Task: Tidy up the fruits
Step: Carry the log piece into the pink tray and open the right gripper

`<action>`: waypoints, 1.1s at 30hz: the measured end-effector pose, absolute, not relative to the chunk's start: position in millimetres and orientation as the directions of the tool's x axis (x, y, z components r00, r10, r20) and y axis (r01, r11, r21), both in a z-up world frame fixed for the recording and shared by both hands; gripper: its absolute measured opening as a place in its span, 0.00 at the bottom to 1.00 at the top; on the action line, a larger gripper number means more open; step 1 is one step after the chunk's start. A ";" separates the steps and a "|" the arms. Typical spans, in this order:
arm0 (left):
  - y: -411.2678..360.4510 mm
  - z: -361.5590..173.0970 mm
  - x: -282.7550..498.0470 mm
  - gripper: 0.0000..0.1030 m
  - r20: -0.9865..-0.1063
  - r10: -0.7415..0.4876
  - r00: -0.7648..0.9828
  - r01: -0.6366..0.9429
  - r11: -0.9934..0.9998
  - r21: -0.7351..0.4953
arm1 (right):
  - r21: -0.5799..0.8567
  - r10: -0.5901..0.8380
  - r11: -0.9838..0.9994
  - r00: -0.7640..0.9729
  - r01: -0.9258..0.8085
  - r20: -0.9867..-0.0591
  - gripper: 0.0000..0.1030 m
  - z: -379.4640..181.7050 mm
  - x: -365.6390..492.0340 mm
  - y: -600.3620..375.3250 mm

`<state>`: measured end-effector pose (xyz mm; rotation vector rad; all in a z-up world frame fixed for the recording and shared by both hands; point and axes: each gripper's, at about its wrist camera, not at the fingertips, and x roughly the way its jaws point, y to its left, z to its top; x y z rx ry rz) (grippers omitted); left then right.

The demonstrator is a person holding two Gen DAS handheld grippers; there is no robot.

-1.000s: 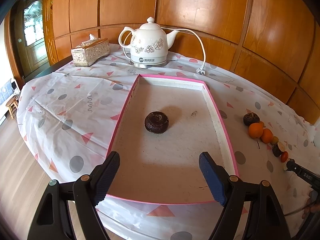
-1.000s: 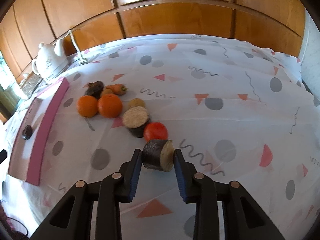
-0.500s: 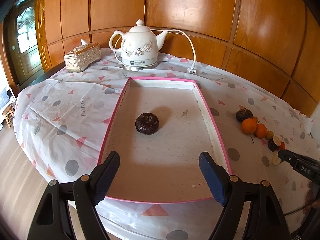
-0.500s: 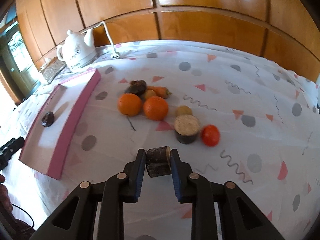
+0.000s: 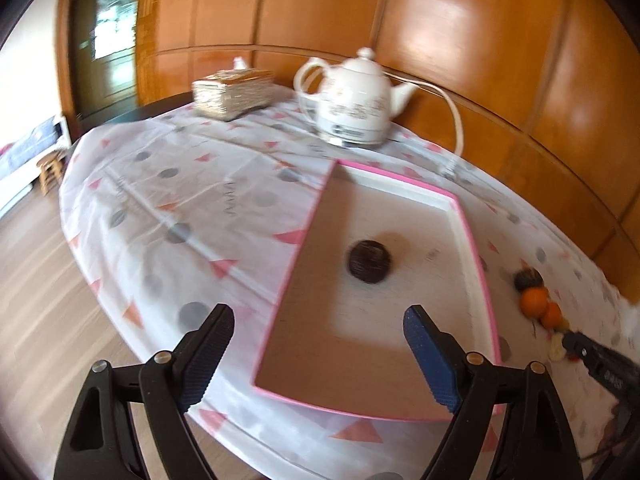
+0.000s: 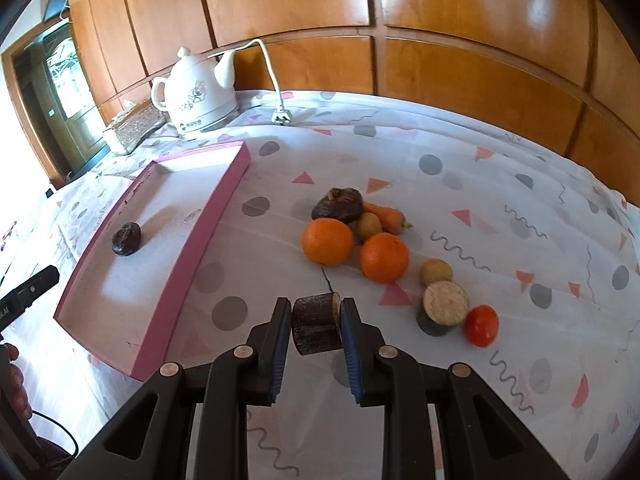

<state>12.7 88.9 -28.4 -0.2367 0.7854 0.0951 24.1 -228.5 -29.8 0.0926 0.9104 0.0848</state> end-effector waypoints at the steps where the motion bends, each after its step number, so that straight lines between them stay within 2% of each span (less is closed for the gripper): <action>1: 92.6 -29.8 12.5 0.85 -0.712 0.004 0.702 -0.187 0.966 -0.179 | 0.115 0.114 0.993 0.611 -0.039 -0.783 0.24 -29.2 24.8 -226.9; 7: 110.3 -38.8 13.7 0.87 -0.733 0.036 0.679 -0.266 0.943 -0.201 | 0.130 0.163 0.987 0.611 -0.098 -0.775 0.24 -23.0 34.9 -207.8; 20: 126.3 -49.5 15.8 0.89 -0.760 0.053 0.648 -0.330 0.919 -0.216 | 0.140 0.306 0.939 0.577 -0.313 -0.757 0.24 -7.4 70.4 -125.7; 33: 127.9 -52.7 15.1 0.89 -0.766 0.039 0.642 -0.322 0.920 -0.223 | 0.107 0.301 0.918 0.498 -0.381 -0.813 0.24 -37.2 107.8 -69.7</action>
